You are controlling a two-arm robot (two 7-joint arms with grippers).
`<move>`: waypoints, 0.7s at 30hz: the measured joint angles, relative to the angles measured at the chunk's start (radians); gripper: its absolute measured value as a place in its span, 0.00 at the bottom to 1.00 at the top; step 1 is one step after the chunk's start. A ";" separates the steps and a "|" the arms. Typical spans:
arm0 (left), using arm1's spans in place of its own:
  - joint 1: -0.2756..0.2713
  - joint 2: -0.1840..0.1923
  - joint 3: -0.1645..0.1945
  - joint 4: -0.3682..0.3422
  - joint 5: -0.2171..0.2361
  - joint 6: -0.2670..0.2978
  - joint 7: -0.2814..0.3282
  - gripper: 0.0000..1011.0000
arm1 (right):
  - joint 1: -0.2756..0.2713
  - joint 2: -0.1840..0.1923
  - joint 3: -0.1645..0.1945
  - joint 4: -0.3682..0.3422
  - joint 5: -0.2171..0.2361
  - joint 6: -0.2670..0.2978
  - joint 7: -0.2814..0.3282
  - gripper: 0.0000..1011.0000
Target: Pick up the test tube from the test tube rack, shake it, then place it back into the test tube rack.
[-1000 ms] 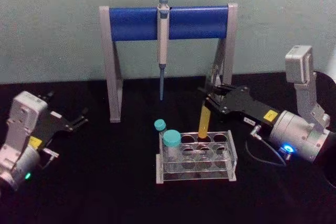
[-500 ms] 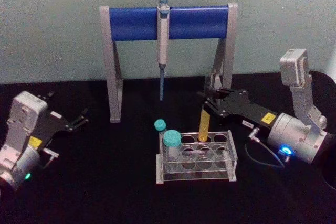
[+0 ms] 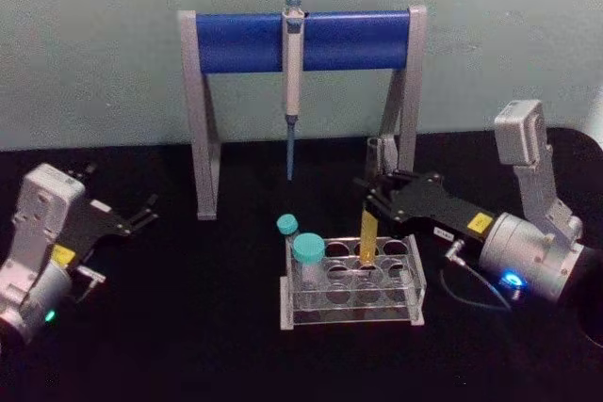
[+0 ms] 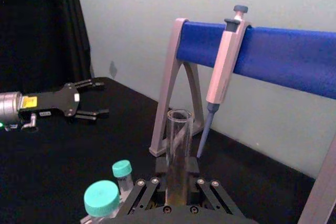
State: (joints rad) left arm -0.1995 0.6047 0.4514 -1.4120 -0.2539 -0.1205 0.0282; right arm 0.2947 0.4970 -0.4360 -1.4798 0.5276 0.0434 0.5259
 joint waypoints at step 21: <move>0.000 0.000 0.000 0.000 0.000 0.000 0.000 1.00 | -0.015 -0.015 -0.008 0.043 0.000 0.004 0.005 0.23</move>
State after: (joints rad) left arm -0.1996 0.6047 0.4514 -1.4120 -0.2539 -0.1205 0.0283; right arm 0.2799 0.4825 -0.4442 -1.4372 0.5275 0.0478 0.5311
